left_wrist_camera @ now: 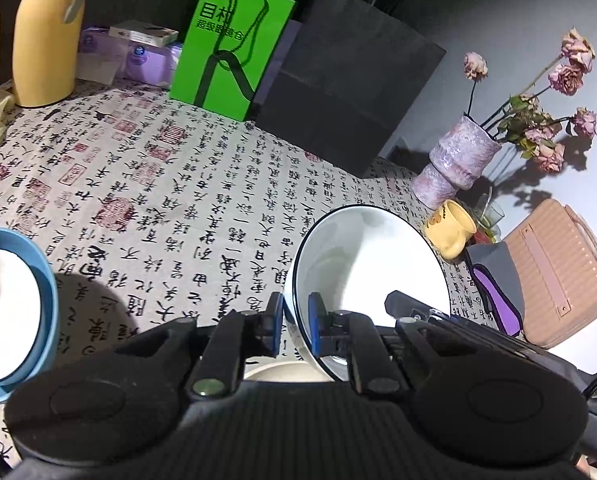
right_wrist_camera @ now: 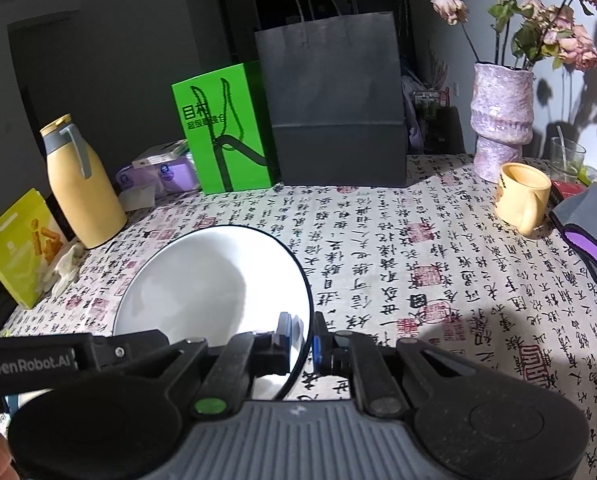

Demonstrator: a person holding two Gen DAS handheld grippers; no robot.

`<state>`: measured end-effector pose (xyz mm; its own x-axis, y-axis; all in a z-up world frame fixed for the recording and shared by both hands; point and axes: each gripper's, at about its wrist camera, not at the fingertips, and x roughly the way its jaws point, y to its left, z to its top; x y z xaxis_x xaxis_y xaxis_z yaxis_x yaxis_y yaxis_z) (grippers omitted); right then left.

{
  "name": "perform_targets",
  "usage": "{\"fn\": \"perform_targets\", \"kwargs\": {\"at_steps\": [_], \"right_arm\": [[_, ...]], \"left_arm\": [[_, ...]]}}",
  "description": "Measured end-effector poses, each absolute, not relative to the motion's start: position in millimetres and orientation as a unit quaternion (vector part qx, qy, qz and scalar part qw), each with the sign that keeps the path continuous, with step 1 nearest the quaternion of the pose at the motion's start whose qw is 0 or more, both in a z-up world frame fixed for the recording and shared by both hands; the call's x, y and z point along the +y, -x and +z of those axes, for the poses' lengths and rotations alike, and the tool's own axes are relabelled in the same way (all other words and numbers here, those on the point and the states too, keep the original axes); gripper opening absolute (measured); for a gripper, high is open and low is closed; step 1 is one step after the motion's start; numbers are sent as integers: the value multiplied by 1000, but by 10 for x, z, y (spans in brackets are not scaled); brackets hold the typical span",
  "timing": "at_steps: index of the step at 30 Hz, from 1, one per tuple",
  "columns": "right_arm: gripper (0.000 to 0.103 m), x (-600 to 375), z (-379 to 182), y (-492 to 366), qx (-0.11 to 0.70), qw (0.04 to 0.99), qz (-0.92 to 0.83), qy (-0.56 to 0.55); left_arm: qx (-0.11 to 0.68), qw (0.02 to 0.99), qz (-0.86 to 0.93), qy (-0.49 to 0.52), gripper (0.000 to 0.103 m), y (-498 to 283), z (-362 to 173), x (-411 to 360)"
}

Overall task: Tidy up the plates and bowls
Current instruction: 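Lower the held white bowl into the nested bowls with both tools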

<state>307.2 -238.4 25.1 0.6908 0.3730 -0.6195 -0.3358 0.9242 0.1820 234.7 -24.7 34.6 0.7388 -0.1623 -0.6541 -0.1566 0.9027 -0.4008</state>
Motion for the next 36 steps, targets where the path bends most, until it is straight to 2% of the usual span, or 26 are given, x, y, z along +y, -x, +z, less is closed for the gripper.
{"fn": "perform_targets", "kwargs": {"at_steps": [36], "right_arm": [[10, -1638, 380, -2629, 328, 915, 236, 6]], "left_arm": [[326, 909, 37, 256, 13, -1769, 496, 467]]}}
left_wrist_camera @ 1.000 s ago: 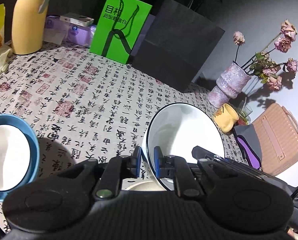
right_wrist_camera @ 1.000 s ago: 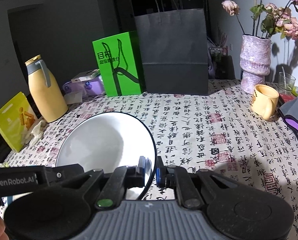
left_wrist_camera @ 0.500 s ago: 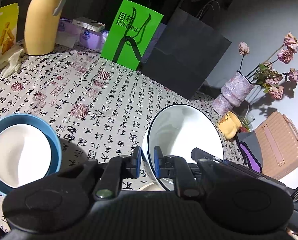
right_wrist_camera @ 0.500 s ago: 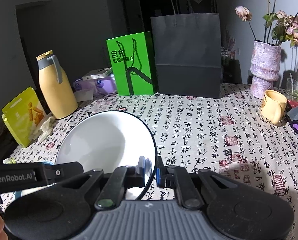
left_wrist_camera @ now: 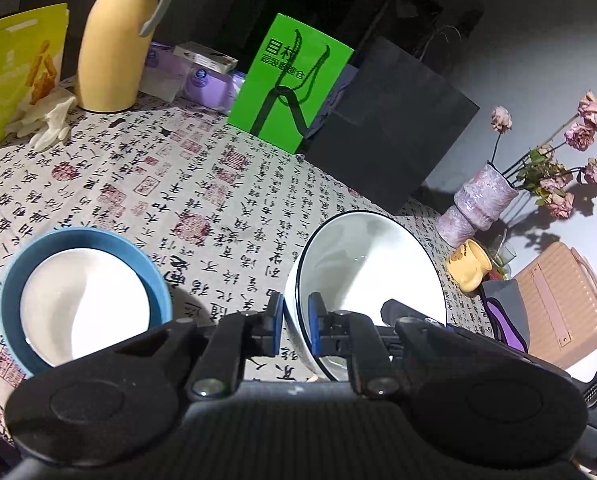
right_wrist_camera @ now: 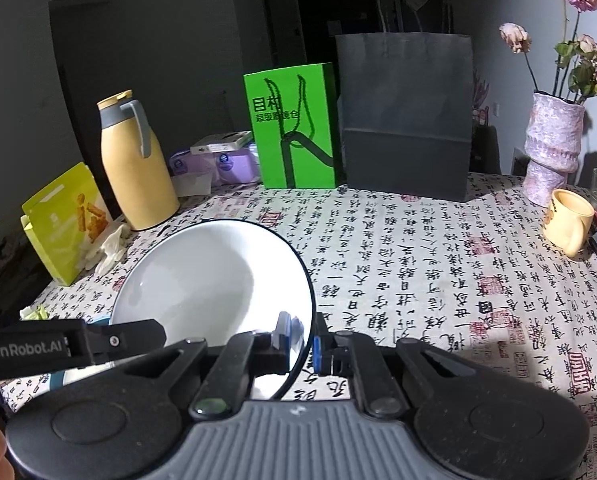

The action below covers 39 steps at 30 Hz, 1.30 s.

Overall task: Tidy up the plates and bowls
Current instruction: 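Lower the held white bowl into the nested bowls with both tools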

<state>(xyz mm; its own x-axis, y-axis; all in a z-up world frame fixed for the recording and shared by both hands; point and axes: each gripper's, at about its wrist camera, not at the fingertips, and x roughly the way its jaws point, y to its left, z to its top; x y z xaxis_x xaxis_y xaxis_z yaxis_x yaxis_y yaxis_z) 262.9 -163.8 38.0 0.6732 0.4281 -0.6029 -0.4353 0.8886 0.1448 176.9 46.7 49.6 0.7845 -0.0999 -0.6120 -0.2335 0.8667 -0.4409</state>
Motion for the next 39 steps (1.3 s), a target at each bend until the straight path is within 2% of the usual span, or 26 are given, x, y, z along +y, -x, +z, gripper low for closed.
{"fn": "perform_targets", "kwargs": {"at_steps": [39], "right_arm": [[11, -719, 287, -2369, 336, 897, 282, 56]], "left_arm": [[312, 898, 81, 300, 13, -1345, 358, 1294]]}}
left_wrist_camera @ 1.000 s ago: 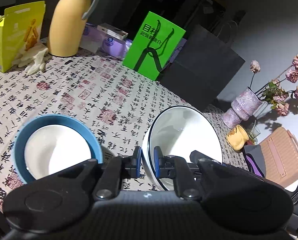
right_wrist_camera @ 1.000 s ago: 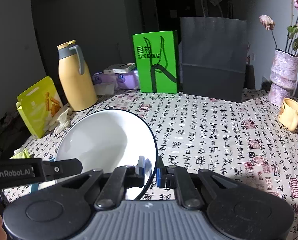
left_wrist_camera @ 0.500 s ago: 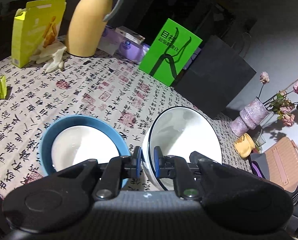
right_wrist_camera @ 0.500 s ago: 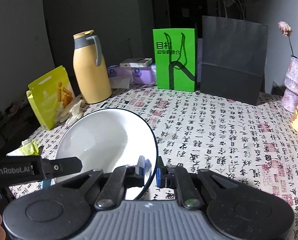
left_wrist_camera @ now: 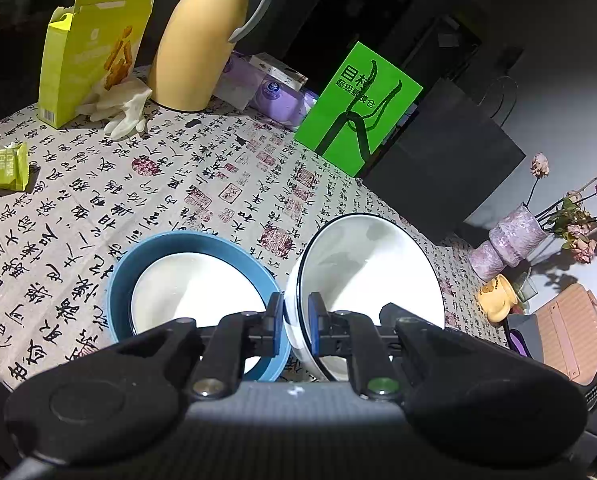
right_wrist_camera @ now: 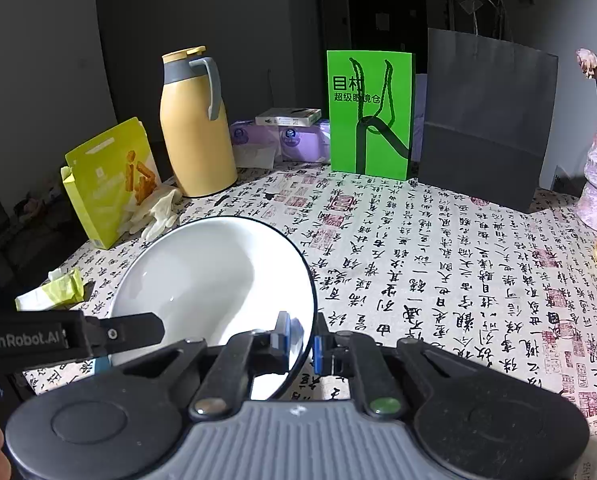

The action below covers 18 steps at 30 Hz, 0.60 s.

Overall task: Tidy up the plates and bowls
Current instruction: 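Lower the held white bowl into the nested bowls with both tools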

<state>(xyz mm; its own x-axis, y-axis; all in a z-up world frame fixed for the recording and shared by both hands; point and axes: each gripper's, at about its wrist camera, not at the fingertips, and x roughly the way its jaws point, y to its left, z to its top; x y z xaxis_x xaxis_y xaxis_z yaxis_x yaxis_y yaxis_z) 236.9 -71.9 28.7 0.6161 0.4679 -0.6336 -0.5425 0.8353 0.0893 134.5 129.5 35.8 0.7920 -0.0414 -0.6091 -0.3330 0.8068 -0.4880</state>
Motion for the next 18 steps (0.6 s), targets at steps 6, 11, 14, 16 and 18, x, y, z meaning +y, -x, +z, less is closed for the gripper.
{"fn": "perform_targets", "kwargs": {"at_steps": [6, 11, 14, 16, 18], "right_arm": [[11, -674, 272, -2371, 337, 896, 283, 58], [11, -605, 272, -2347, 334, 896, 285, 61], [11, -559, 274, -2338, 333, 896, 288, 62], [11, -537, 272, -2325, 332, 895, 292, 61], [11, -515, 262, -2322, 333, 892, 298, 61]], "left_arm": [[311, 897, 82, 305, 13, -1324, 335, 1352], [306, 897, 85, 309, 13, -1291, 332, 1431], [304, 896, 89, 310, 13, -1271, 336, 1476], [302, 897, 92, 310, 13, -1248, 341, 1499], [301, 897, 97, 309, 13, -1227, 343, 1519]]}}
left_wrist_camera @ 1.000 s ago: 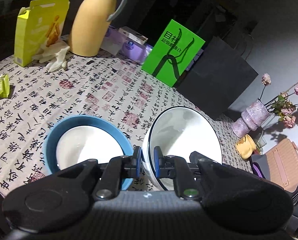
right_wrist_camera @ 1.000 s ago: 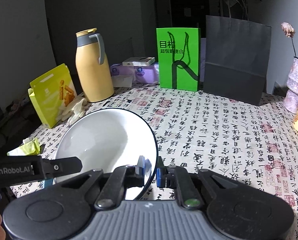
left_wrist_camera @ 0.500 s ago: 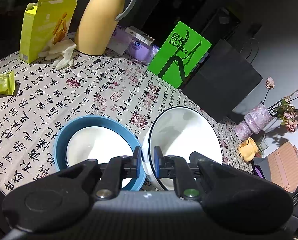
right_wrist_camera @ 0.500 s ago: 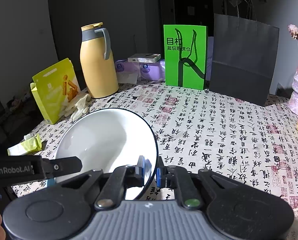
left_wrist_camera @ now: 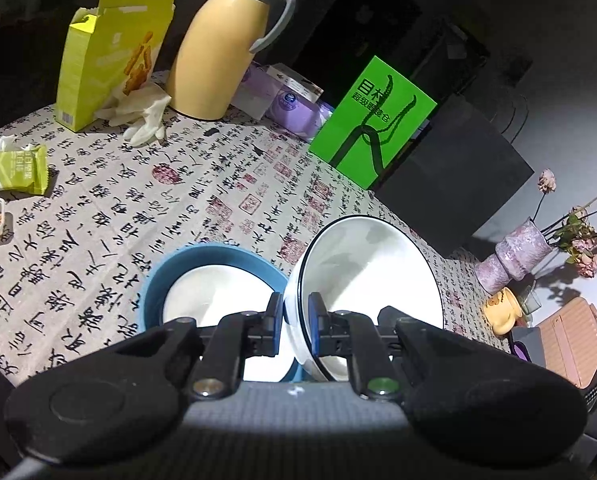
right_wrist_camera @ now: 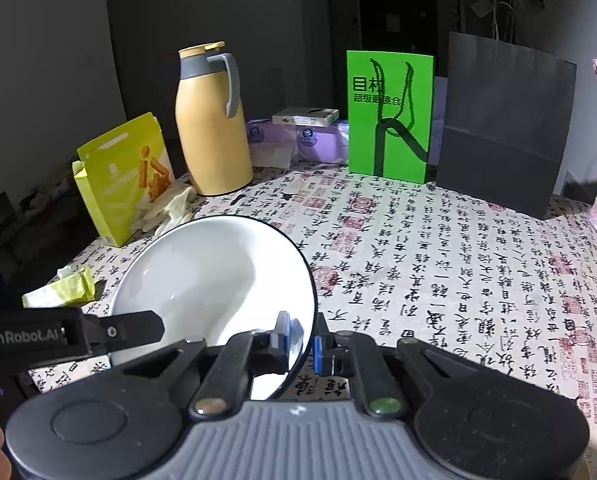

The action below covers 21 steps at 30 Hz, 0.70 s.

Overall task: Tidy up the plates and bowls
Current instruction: 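Lower the held white bowl into the nested bowls with both tools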

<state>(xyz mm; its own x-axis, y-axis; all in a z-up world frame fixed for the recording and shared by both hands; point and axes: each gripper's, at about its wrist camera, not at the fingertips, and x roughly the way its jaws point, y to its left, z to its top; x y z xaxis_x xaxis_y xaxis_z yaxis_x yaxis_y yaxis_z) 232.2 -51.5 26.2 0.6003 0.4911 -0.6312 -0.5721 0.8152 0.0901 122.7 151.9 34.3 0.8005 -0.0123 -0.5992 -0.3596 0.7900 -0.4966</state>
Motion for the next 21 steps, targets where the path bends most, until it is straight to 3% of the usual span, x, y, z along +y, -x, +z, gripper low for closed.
{"fn": "perform_targets", "kwargs": {"at_steps": [21], "right_arm": [[11, -208, 114, -2298, 348, 875, 326, 80]], "left_arm": [[309, 886, 127, 321, 13, -1127, 207, 1771]]}}
